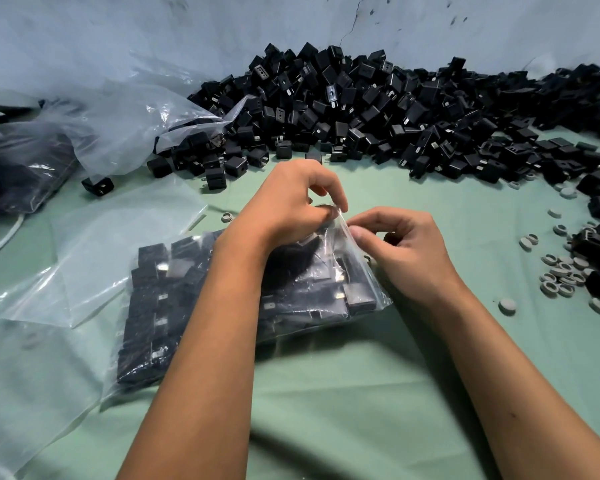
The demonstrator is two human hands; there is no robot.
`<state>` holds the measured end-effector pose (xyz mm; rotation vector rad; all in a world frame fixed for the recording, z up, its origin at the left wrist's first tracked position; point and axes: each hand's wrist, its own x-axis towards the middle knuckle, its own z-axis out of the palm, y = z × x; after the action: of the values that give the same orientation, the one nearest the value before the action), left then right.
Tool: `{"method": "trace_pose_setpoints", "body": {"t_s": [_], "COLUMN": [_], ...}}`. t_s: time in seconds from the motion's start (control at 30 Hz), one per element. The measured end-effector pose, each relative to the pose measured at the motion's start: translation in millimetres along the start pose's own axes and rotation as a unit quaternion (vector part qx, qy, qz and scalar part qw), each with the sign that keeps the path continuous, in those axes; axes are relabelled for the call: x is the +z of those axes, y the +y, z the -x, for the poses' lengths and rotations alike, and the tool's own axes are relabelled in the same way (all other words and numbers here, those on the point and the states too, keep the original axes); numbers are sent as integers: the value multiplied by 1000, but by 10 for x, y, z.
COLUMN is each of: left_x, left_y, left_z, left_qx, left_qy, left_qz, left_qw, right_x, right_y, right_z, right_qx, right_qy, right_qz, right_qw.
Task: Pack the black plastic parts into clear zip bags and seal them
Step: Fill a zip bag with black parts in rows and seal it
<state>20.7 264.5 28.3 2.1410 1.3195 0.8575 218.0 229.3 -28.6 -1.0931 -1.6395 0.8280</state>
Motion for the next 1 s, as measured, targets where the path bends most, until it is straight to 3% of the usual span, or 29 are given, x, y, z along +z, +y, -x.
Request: {"method": "trace_pose_setpoints", "body": {"t_s": [0.1, 0.2, 0.27, 0.4, 0.5, 0.6, 0.73, 0.83, 1.0], "left_x": [15, 9, 3, 16, 13, 7, 0, -13, -11], "left_y": [-12, -16, -19, -18, -8, -12, -18, -22, 2], "left_z": [-1, -10, -13, -6, 1, 5, 20, 15, 17], "left_qx": [-4, -3, -2, -2, -7, -10, -7, -4, 0], "left_qy": [-1, 0, 0, -5, -5, -6, -3, 6, 16], "left_qz": [14, 17, 15, 14, 15, 17, 20, 19, 13], "left_qw": [1000, 1000, 1000, 1000, 1000, 1000, 1000, 1000, 1000], "right_x": [-143, -419, -560, -631, -510, -267, -34, -46, -78], "right_y": [163, 415, 530, 631, 634, 558, 372, 233, 54], "right_z": [-246, -588, -784, -1122, -1212, -1070, -786, -529, -40], "right_qx": [31, 117, 160, 168, 174, 111, 85, 74, -13], "right_qy": [103, 166, 146, 34, 27, 60, 79, 99, 26], "right_qz": [97, 316, 399, 465, 420, 333, 242, 110, -52], "right_qw": [989, 927, 891, 869, 891, 934, 963, 986, 998]}}
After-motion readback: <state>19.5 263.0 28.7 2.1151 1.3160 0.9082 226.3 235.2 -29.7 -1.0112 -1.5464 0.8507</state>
